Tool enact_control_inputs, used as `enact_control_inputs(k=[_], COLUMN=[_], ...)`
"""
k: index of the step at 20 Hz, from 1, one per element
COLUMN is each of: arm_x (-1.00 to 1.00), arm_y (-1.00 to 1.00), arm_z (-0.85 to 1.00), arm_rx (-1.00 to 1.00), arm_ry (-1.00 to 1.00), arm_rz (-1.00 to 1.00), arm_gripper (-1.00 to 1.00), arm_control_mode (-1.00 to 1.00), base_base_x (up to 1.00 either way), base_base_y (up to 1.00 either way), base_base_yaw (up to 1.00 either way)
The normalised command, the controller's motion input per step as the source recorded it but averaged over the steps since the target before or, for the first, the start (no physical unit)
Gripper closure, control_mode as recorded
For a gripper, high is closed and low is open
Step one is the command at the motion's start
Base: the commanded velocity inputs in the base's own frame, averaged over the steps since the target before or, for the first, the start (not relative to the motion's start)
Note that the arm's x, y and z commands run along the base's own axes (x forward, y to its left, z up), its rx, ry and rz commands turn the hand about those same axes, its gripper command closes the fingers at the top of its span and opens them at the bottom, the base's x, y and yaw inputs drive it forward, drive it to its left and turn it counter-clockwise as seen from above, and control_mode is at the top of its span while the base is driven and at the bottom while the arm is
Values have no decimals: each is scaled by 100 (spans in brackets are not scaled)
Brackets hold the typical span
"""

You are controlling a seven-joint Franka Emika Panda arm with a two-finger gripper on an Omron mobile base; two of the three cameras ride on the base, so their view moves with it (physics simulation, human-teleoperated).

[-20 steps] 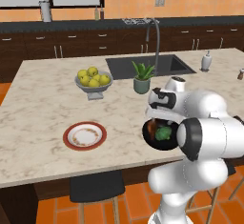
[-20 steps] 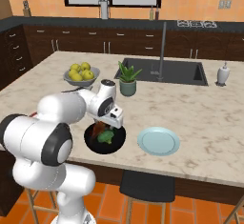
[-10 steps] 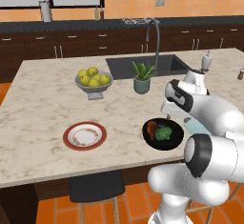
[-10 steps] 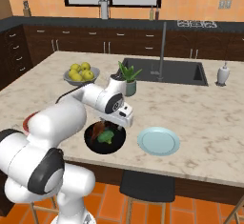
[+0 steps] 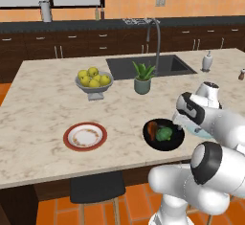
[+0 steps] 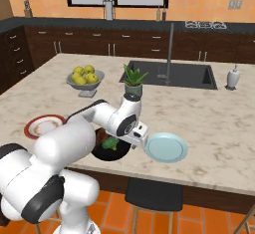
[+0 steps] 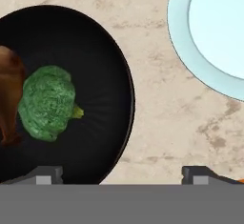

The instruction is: Pick the chicken drumstick and broccoli from their plates and place them in the bowl. Then put the bowl in the fridge.

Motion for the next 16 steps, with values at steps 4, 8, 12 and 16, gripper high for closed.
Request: enact_control_inputs(k=[4,8,12,16], arm_x=[46,8,2,8], arm_y=[0,-1,-3,1], arm_z=[-42,-47,-30,-27], arm_rx=[0,0,0,0], arm_ry=[3,3,1,0], arm_rz=[0,-1,0,0], arm_gripper=[-100,-100,-100,-100], arm_control_mode=[-100,-100,-100,-100], base_base_x=[0,0,0,0], base_base_y=[0,0,0,0], base_base_yaw=[0,0,0,0])
